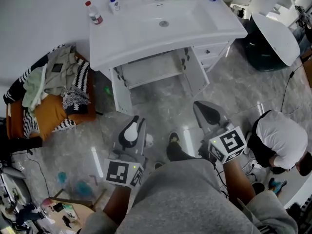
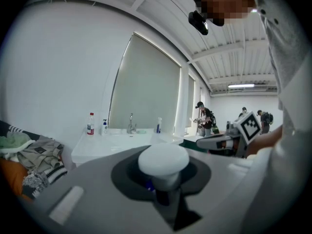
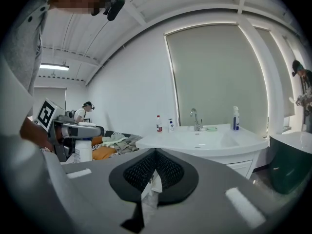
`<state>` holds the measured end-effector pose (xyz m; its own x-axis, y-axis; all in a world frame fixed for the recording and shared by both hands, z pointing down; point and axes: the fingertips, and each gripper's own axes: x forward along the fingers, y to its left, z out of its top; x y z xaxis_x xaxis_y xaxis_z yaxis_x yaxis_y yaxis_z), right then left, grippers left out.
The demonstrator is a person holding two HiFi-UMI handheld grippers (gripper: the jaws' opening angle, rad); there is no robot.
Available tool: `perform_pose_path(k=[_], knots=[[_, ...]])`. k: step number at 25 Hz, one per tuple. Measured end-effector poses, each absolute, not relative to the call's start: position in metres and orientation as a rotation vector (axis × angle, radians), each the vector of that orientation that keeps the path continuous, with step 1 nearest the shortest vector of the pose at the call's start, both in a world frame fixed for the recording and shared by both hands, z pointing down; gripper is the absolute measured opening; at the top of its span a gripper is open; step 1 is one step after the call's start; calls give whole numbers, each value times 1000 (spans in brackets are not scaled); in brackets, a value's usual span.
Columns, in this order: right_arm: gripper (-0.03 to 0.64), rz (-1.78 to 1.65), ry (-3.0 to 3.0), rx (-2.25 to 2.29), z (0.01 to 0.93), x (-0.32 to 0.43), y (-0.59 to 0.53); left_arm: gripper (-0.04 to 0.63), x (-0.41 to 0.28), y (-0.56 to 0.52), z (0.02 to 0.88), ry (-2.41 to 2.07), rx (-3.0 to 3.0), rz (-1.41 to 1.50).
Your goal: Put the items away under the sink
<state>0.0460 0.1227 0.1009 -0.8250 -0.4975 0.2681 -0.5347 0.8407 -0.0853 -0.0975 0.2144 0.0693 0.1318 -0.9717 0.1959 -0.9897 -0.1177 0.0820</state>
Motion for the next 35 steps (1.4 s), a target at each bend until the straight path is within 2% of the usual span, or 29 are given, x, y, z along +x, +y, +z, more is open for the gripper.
perform_pose_path(k=[13, 35], knots=[[-2, 252, -2828, 769, 108, 57, 70, 77, -78, 163, 69, -1970, 2215, 172], [-2, 257, -2872, 786, 103, 60, 58, 77, -57, 147, 55, -1959, 2273, 186]])
